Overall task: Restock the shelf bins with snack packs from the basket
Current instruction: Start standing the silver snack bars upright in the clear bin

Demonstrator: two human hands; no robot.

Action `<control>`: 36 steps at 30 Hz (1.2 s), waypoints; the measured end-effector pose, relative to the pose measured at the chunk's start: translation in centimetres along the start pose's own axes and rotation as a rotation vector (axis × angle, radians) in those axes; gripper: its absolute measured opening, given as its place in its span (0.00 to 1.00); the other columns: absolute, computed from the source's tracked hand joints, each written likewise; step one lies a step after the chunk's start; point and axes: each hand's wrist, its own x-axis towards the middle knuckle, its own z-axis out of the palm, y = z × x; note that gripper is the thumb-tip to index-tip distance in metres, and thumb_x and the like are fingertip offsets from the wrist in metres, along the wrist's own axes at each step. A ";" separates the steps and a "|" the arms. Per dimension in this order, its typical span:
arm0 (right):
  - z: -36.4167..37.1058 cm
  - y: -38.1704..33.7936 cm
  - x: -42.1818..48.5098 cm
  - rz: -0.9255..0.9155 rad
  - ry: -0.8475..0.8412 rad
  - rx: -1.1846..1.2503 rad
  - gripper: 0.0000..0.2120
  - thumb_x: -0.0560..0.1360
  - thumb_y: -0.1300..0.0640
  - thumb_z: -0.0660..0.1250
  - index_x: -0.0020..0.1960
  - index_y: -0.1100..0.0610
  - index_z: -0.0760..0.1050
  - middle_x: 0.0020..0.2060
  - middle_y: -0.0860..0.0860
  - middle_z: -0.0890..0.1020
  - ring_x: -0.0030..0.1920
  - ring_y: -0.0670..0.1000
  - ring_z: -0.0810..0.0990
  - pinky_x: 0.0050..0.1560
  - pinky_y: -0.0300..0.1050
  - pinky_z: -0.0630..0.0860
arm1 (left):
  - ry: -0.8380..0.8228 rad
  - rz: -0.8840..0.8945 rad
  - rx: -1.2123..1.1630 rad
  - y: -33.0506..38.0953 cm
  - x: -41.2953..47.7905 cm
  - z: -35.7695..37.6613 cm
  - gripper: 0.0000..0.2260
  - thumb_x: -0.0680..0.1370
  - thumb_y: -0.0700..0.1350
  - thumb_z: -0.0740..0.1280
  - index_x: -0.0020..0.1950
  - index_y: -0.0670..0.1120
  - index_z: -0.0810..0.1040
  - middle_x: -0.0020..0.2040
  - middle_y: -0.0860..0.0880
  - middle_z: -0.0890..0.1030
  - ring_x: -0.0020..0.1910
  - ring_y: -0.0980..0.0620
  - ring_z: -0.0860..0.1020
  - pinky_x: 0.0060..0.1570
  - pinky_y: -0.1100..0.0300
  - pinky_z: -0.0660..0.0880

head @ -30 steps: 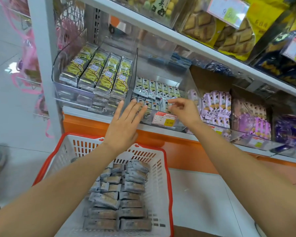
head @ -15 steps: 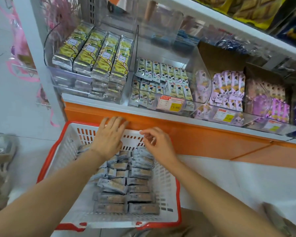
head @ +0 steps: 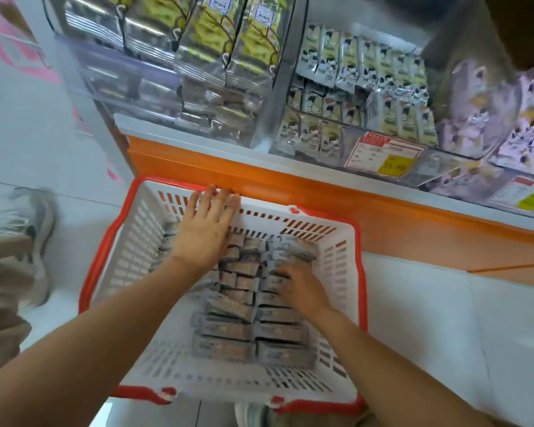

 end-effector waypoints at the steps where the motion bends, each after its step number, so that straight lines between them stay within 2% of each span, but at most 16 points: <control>1: 0.7 0.4 0.4 0.013 -0.018 0.005 0.19 0.77 0.58 0.68 0.67 0.53 0.73 0.64 0.52 0.76 0.63 0.53 0.76 0.61 0.48 0.75 | 0.021 0.001 -0.010 -0.1 0.1 0.5 0.35 0.69 0.46 0.74 0.74 0.39 0.68 0.70 0.36 0.71 0.70 0.32 0.67 0.70 0.35 0.62; 6: 3.2 1.8 2.2 -0.004 -0.001 -0.197 0.23 0.74 0.58 0.71 0.68 0.54 0.72 0.65 0.54 0.75 0.64 0.55 0.73 0.61 0.45 0.71 | 0.089 -0.011 -0.016 0.0 0.4 2.1 0.32 0.72 0.45 0.71 0.74 0.40 0.66 0.71 0.38 0.70 0.72 0.32 0.64 0.71 0.35 0.59; 10: 4.4 1.9 2.6 -0.027 0.055 -0.351 0.25 0.71 0.62 0.72 0.67 0.55 0.74 0.63 0.56 0.75 0.64 0.57 0.72 0.61 0.47 0.69 | 0.096 -0.031 -0.018 0.0 0.5 2.6 0.32 0.73 0.46 0.70 0.74 0.41 0.65 0.72 0.39 0.69 0.73 0.33 0.61 0.71 0.36 0.57; 12: 4.7 1.9 2.6 -0.040 0.075 -0.342 0.25 0.70 0.63 0.73 0.66 0.57 0.75 0.62 0.58 0.75 0.63 0.59 0.73 0.60 0.49 0.71 | 0.100 -0.026 -0.009 -0.1 0.5 2.7 0.32 0.73 0.46 0.71 0.75 0.41 0.65 0.73 0.39 0.69 0.73 0.35 0.59 0.71 0.36 0.57; 16: 3.7 1.9 2.6 -0.082 0.076 -0.255 0.18 0.73 0.56 0.71 0.62 0.58 0.75 0.59 0.56 0.75 0.58 0.57 0.75 0.55 0.48 0.73 | 0.085 -0.032 -0.026 -0.1 0.5 2.3 0.32 0.72 0.46 0.72 0.74 0.42 0.66 0.72 0.40 0.69 0.72 0.35 0.61 0.69 0.36 0.60; 18: 2.4 1.1 2.3 -0.130 0.112 -0.129 0.09 0.73 0.56 0.70 0.51 0.57 0.74 0.50 0.54 0.76 0.48 0.54 0.75 0.45 0.46 0.72 | 0.054 -0.054 -0.054 0.3 0.5 1.6 0.31 0.73 0.46 0.71 0.74 0.42 0.66 0.72 0.40 0.69 0.73 0.35 0.61 0.70 0.36 0.60; 20: 1.0 0.0 1.9 -0.142 0.141 0.068 0.09 0.71 0.57 0.70 0.43 0.55 0.70 0.39 0.50 0.73 0.38 0.51 0.72 0.38 0.47 0.68 | 0.026 -0.072 -0.070 0.7 0.4 1.0 0.31 0.74 0.46 0.70 0.75 0.42 0.65 0.73 0.40 0.68 0.74 0.35 0.61 0.70 0.37 0.61; 22: -0.8 -1.3 1.1 -0.125 0.184 0.255 0.10 0.70 0.56 0.72 0.43 0.55 0.71 0.36 0.48 0.74 0.37 0.50 0.74 0.39 0.49 0.71 | 0.011 -0.060 -0.072 0.9 0.2 0.1 0.30 0.75 0.47 0.68 0.75 0.42 0.65 0.73 0.40 0.68 0.74 0.36 0.61 0.71 0.39 0.60; 24: -2.5 -2.5 0.1 -0.132 0.242 0.402 0.10 0.69 0.58 0.72 0.48 0.55 0.73 0.41 0.46 0.77 0.42 0.48 0.77 0.45 0.47 0.75 | -0.013 -0.009 -0.090 1.2 0.1 -1.1 0.26 0.76 0.47 0.65 0.74 0.45 0.67 0.71 0.42 0.70 0.72 0.39 0.63 0.70 0.42 0.61; 26: -4.3 -3.6 -1.1 -0.127 0.287 0.519 0.13 0.70 0.64 0.72 0.51 0.54 0.73 0.44 0.44 0.77 0.45 0.43 0.76 0.47 0.41 0.74 | -0.088 -0.021 -0.215 2.0 -0.1 -2.7 0.19 0.81 0.48 0.60 0.71 0.48 0.70 0.68 0.45 0.74 0.68 0.42 0.69 0.67 0.47 0.63; 27: -5.2 -4.2 -1.7 -0.131 0.309 0.562 0.14 0.70 0.65 0.71 0.51 0.53 0.73 0.45 0.43 0.77 0.45 0.40 0.76 0.47 0.36 0.73 | -0.151 -0.094 -0.345 2.6 -0.1 -3.5 0.17 0.83 0.50 0.57 0.70 0.48 0.71 0.65 0.45 0.77 0.64 0.43 0.73 0.65 0.49 0.65; 29: -6.7 -5.1 -2.9 -0.166 0.380 0.617 0.15 0.70 0.66 0.72 0.50 0.51 0.72 0.46 0.42 0.78 0.48 0.37 0.76 0.50 0.29 0.71 | -0.309 -0.332 -0.705 4.0 -0.1 -5.3 0.19 0.84 0.54 0.52 0.71 0.48 0.70 0.62 0.44 0.80 0.59 0.43 0.77 0.63 0.50 0.70; 31: -8.1 -5.6 -4.2 -0.202 0.448 0.663 0.16 0.70 0.66 0.72 0.49 0.49 0.72 0.46 0.45 0.80 0.49 0.40 0.79 0.52 0.33 0.74 | -0.348 -0.525 -1.075 5.1 0.0 -6.8 0.23 0.84 0.58 0.52 0.70 0.46 0.70 0.59 0.43 0.81 0.56 0.44 0.79 0.64 0.47 0.71; 32: -8.8 -5.8 -4.8 -0.220 0.467 0.679 0.16 0.70 0.67 0.72 0.49 0.50 0.72 0.45 0.46 0.80 0.47 0.42 0.80 0.50 0.35 0.76 | -0.348 -0.567 -1.199 5.5 0.1 -7.7 0.23 0.83 0.59 0.54 0.68 0.45 0.72 0.57 0.44 0.81 0.53 0.46 0.79 0.63 0.48 0.72; 34: -9.8 -6.0 -6.1 -0.257 0.495 0.692 0.14 0.70 0.68 0.71 0.50 0.55 0.72 0.43 0.47 0.80 0.43 0.42 0.79 0.46 0.36 0.75 | -0.355 -0.572 -1.309 6.0 0.2 -9.2 0.20 0.83 0.57 0.58 0.64 0.44 0.74 0.53 0.45 0.80 0.49 0.48 0.78 0.55 0.52 0.74; 36: -10.6 -6.1 -7.1 -0.300 0.526 0.695 0.14 0.70 0.68 0.72 0.51 0.56 0.72 0.44 0.47 0.80 0.44 0.42 0.79 0.49 0.38 0.76 | -0.355 -0.557 -1.375 6.4 0.2 -10.6 0.16 0.83 0.55 0.60 0.60 0.44 0.75 0.48 0.46 0.81 0.44 0.50 0.79 0.45 0.57 0.75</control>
